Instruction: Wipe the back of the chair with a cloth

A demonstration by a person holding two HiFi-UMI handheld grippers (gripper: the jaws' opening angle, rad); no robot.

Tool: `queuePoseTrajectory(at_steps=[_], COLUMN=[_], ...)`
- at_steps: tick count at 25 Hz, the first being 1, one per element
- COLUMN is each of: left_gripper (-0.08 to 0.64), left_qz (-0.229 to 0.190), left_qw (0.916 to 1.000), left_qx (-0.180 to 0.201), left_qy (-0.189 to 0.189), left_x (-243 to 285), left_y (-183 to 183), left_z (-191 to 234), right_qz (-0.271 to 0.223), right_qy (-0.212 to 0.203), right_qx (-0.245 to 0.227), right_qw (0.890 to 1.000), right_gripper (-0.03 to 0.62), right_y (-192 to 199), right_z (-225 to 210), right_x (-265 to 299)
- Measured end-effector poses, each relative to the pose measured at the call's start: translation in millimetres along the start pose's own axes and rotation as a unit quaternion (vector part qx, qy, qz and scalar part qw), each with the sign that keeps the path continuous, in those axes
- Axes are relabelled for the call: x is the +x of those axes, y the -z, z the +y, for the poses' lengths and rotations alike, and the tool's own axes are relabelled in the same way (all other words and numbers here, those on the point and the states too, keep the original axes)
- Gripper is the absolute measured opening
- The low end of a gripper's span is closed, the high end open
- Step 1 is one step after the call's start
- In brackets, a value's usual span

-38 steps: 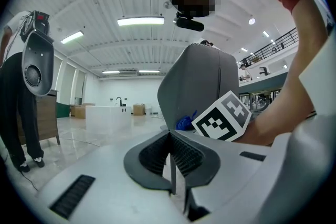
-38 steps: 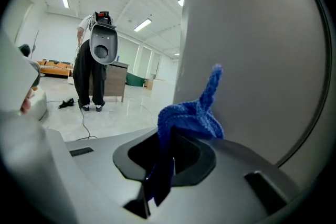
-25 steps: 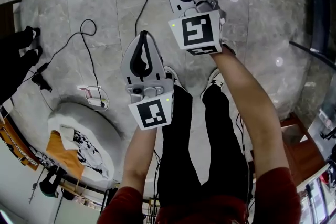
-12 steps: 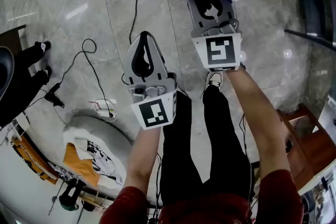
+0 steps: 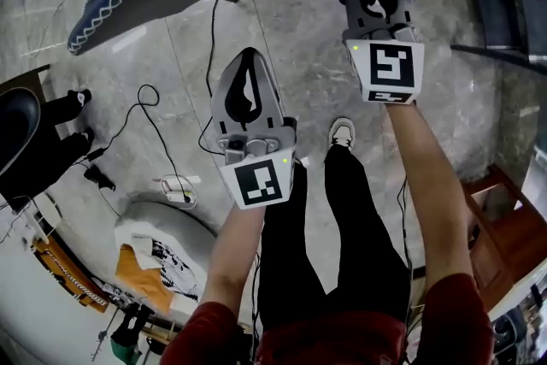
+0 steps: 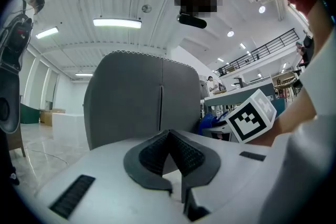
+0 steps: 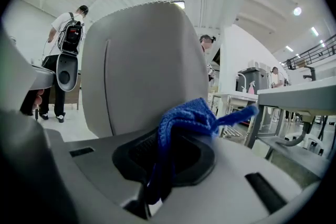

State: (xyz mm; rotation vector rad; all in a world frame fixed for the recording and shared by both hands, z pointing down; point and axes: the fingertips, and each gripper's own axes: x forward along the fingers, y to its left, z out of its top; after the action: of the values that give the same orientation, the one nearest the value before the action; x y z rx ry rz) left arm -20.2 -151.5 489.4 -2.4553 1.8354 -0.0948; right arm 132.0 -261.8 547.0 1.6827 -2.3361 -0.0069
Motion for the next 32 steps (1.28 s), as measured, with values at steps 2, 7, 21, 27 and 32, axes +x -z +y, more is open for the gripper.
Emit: queuePoseTrajectory(at_steps=[2, 7, 21, 27, 32], left_gripper=[0.013, 0.013, 0.014, 0.013, 0.014], left_qz=[-0.002, 0.001, 0.009, 0.007, 0.007], left_qw=[1.0, 1.0, 0.9996, 0.9991, 0.9983], left_qx=[0.002, 0.006, 0.0, -0.003, -0.008], left_qy=[0.002, 0.0, -0.025, -0.042, -0.058], left_x=[4.1, 7.0, -13.2, -28.7, -45.9], left_y=[-4.9, -6.1, 3.8, 3.5, 7.5], left_z=[-5.2, -8.5, 20.6, 48.9, 79.4], right_qz=[-0.002, -0.002, -0.005, -0.007, -0.005], right_qy=[0.003, -0.004, -0.038, -0.054, -0.075], right_qx=[0.001, -0.003, -0.021, -0.025, -0.035], right_qw=[1.0, 1.0, 0.999, 0.998, 0.997], right_gripper=[0.057, 0.057, 0.057, 0.057, 0.057], right_y=[-6.0, -10.1, -21.2, -31.1, -38.2], right_z=[-10.7, -12.3, 38.7, 73.6, 117.8], right_x=[5.8, 13.7, 20.3, 23.0, 28.8])
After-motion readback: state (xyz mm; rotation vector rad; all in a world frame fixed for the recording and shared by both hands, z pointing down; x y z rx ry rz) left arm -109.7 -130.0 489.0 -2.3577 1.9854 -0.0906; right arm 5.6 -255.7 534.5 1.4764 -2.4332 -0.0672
